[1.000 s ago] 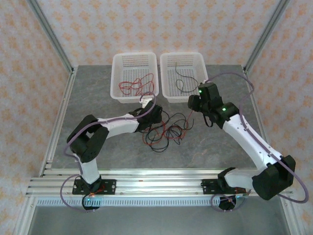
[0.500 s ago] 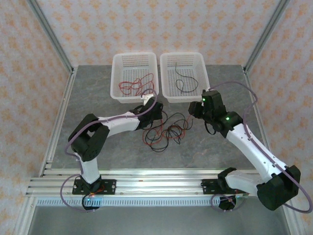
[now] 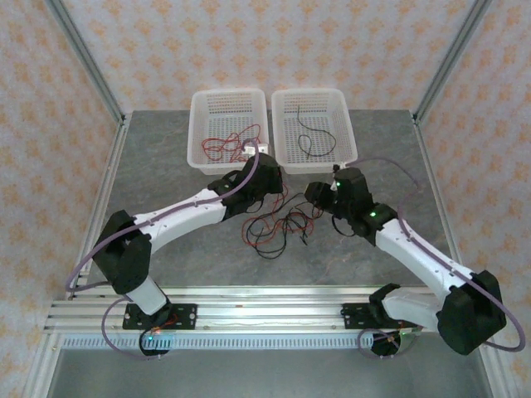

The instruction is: Untangle the cables

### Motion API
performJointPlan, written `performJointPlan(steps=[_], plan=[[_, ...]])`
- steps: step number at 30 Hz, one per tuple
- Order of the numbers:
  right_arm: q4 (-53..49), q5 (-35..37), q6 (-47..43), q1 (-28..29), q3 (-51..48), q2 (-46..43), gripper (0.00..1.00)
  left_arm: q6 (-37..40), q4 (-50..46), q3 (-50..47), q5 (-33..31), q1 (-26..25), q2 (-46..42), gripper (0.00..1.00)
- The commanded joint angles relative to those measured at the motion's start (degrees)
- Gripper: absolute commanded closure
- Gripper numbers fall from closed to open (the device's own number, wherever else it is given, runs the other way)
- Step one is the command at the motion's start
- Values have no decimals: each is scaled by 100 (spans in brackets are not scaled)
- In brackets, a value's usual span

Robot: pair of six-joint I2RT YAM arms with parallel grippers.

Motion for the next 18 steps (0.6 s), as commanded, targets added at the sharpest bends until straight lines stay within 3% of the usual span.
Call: performJointPlan(steps=[1,7,18], plan=[[1004,-45,503,194,-159,131,63,113,-342,238,99,-56,-301,100],[1539,2,614,473,-404,294,63,148,-413,430,184,-116,-619,100],[2653,125,880,695,-882,1645,65,213,-641,708,152,-236,-937,100]])
